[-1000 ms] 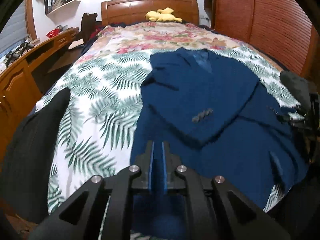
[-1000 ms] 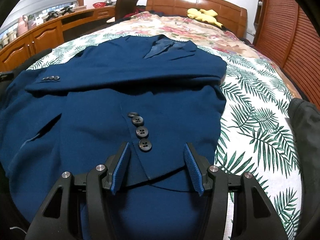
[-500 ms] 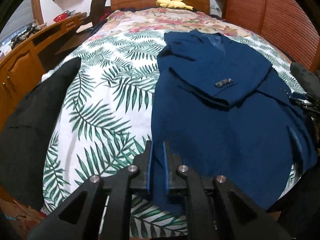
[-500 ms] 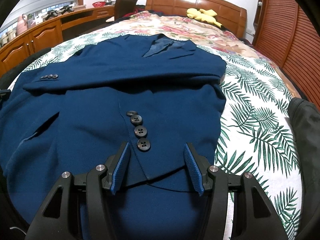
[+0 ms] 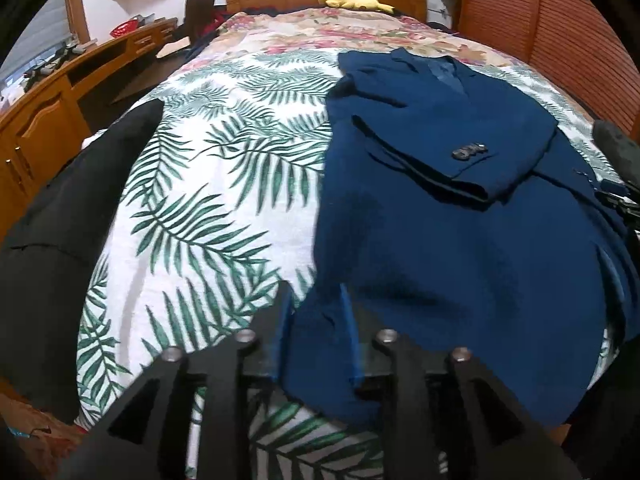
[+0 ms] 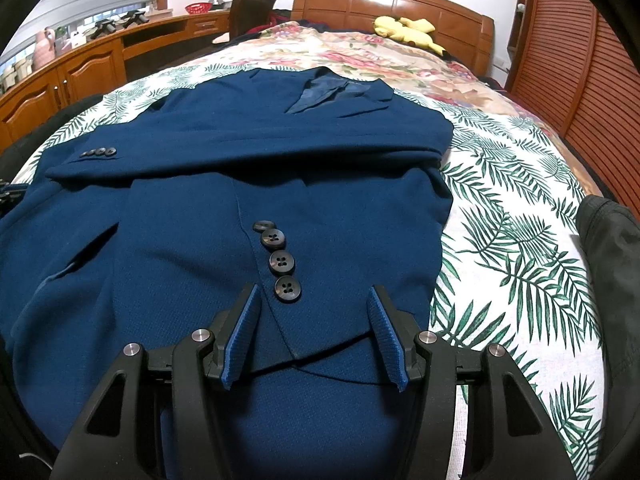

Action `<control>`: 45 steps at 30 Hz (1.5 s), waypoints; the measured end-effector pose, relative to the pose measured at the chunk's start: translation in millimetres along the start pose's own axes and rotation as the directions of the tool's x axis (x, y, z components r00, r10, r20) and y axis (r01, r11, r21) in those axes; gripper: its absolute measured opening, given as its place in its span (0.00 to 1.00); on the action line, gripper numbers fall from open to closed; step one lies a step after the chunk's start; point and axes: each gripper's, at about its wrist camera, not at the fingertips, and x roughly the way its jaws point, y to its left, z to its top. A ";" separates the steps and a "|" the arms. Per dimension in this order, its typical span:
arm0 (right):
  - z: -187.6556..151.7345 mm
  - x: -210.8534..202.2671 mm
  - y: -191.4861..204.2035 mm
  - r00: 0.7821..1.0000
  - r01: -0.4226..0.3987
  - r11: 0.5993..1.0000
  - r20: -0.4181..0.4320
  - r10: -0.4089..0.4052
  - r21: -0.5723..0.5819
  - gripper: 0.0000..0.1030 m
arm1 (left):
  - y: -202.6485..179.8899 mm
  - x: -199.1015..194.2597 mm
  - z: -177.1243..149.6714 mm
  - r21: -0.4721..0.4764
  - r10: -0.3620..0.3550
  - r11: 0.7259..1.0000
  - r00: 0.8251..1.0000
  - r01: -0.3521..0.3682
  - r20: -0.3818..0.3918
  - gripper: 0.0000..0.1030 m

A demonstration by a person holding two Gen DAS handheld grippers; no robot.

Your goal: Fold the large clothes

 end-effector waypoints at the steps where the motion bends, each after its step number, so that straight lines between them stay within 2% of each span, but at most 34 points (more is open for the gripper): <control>1: 0.4 -0.2 0.5 1.000 0.001 1.000 0.000 -0.001 0.000 0.55 | 2.6 1.7 -0.1 -0.009 0.011 1.000 1.000 -0.011 -0.003 0.39; 4: 0.5 -0.2 0.5 1.000 0.001 1.000 -0.001 -0.001 0.000 0.55 | 13.1 3.4 -0.7 -0.054 -0.034 0.998 0.999 0.034 -0.005 0.40; 8: 0.2 0.1 -0.2 1.000 0.001 1.000 0.000 -0.001 -0.001 0.55 | 16.7 4.2 -1.8 -0.054 -0.052 0.997 0.999 0.052 0.002 0.42; 16: -0.8 0.7 0.8 1.000 -0.004 1.000 -0.002 0.004 0.005 0.55 | 7.5 -5.1 -7.0 -0.050 -0.004 0.999 1.000 0.005 0.013 0.42; 19: -1.8 -3.0 -1.1 1.000 -0.011 1.000 -0.015 0.011 0.015 0.55 | 6.4 -15.0 -10.1 -0.057 -0.070 0.996 0.997 0.071 0.018 0.42; 22: -4.1 -18.5 -4.7 1.000 -0.015 1.000 -0.008 0.015 0.022 0.55 | 4.1 -21.3 -13.9 -0.048 -0.090 0.995 0.996 0.091 0.026 0.42; 25: -16.4 -35.9 -6.2 0.999 -0.031 0.999 -0.011 0.031 0.008 0.55 | 4.8 -25.8 -19.6 -0.052 -0.100 0.993 0.994 0.102 0.034 0.42; 28: -37.6 -47.9 -8.3 0.999 -0.025 1.000 -0.048 0.024 -0.003 0.55 | 7.6 -29.3 -26.5 -0.068 -0.116 0.991 0.992 0.118 0.045 0.42; 34: -78.9 -75.6 -22.5 0.996 -0.027 0.997 -0.077 0.033 0.075 0.55 | 10.6 -36.7 -37.0 -0.091 -0.132 0.986 0.989 0.137 0.062 0.42; 39: -93.3 -92.4 -22.6 0.995 0.017 0.996 -0.101 -0.008 0.084 0.55 | 10.6 -37.9 -41.7 -0.091 -0.132 0.986 0.988 0.139 0.077 0.42; 43: -101.3 -95.3 -17.9 0.991 -0.022 0.995 -0.129 0.035 0.101 0.55 | 10.5 -37.7 -44.0 -0.100 -0.135 0.985 0.987 0.144 0.090 0.42; 45: -102.1 -94.9 -12.1 0.988 -0.067 0.992 -0.130 0.081 0.105 0.56 | 10.1 -37.7 -44.3 -0.104 -0.137 0.984 0.986 0.147 0.097 0.42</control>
